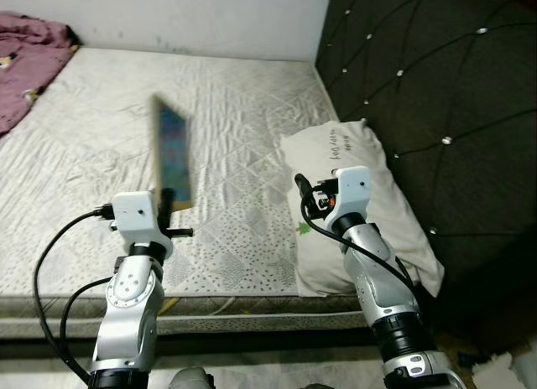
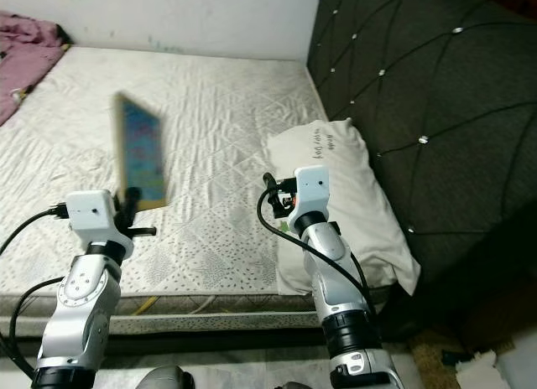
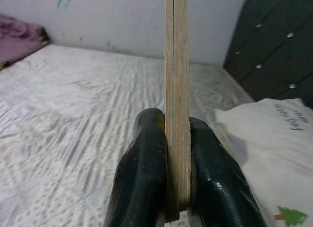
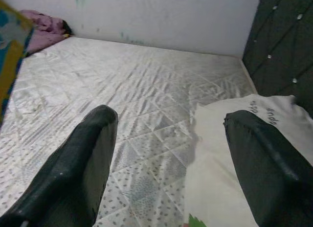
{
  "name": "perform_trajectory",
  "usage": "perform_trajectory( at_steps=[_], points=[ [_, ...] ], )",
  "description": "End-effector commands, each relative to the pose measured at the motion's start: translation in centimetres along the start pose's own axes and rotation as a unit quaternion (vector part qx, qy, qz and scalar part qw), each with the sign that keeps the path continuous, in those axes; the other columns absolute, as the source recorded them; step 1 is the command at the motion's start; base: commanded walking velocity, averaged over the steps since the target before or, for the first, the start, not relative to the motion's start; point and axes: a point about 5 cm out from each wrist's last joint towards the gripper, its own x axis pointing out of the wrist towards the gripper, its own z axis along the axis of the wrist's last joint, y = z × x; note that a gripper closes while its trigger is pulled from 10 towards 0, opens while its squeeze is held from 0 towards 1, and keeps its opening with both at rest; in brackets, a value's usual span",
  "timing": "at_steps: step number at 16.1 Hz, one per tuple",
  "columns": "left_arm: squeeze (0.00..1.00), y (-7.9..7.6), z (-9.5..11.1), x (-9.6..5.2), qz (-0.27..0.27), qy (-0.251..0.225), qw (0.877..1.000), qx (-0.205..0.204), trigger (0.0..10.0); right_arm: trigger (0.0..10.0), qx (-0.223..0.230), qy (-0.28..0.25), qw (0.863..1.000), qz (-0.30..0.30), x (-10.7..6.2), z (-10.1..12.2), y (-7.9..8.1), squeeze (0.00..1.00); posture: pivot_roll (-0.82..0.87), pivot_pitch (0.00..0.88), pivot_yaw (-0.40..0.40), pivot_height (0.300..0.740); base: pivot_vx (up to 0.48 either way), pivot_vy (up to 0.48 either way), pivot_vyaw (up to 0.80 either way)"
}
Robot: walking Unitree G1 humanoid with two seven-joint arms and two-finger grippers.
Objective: Clean up the room
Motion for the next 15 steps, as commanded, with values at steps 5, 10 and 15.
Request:
perform_trajectory(
  at_steps=[5, 10, 15],
  points=[
    [0.0, -0.9, 1.2, 0.2, 0.001, -0.049, 0.999, 0.002, 10.0, 10.0, 0.008, -0.002, 1.0, -0.017, 0.0, 0.2, -0.9, 0.0, 0.09, 0.0, -0.074, 0.74, 0.0, 0.0, 0.0],
    [0.0, -0.4, 0.7, 0.1, 0.033, -0.039, 0.998, -0.027, 10.0, 10.0, 0.033, 0.002, 0.999, -0.017, 0.0, 0.0, -0.7, 0.0, 0.1, 0.0, -0.091, 0.74, 0.0, 0.0, 0.0],
    [0.0, -0.6, 1.3, 0.7, 0.021, -0.053, 0.996, -0.074, 10.0, 10.0, 0.06, -0.027, 0.998, -0.026, 1.4, 2.3, -1.2, 0.0, 0.07, 0.0, -0.074, 0.74, 0.0, 0.0, 0.0]
  ],
)
